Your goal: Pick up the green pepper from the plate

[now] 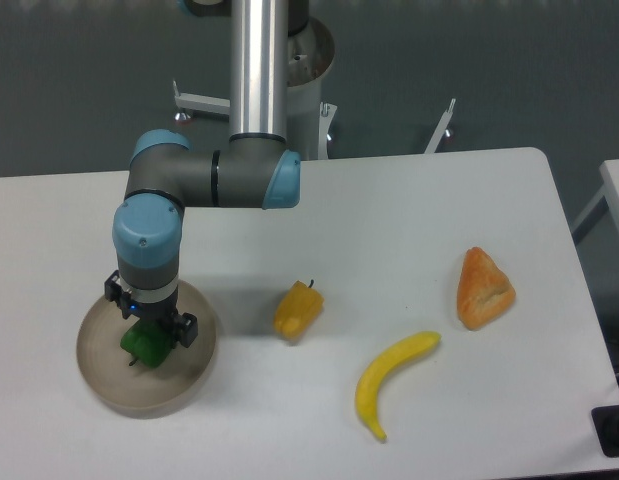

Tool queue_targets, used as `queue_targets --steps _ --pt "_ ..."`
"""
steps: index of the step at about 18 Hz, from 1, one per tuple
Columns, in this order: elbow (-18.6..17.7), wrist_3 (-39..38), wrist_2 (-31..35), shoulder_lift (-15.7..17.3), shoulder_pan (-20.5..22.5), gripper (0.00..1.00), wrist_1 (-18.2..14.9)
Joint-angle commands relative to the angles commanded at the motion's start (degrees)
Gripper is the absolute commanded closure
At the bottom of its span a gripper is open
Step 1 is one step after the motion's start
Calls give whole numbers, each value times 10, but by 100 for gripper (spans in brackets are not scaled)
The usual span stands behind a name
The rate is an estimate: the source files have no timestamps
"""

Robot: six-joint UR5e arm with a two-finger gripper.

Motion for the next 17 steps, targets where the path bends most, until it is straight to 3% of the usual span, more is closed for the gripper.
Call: queue_targets --steps 5,12,17 --pt "10 3 0 -1 0 60 -1" --pt "22 90 2 26 22 61 -15" --pt "33 229 35 67 96 61 -92"
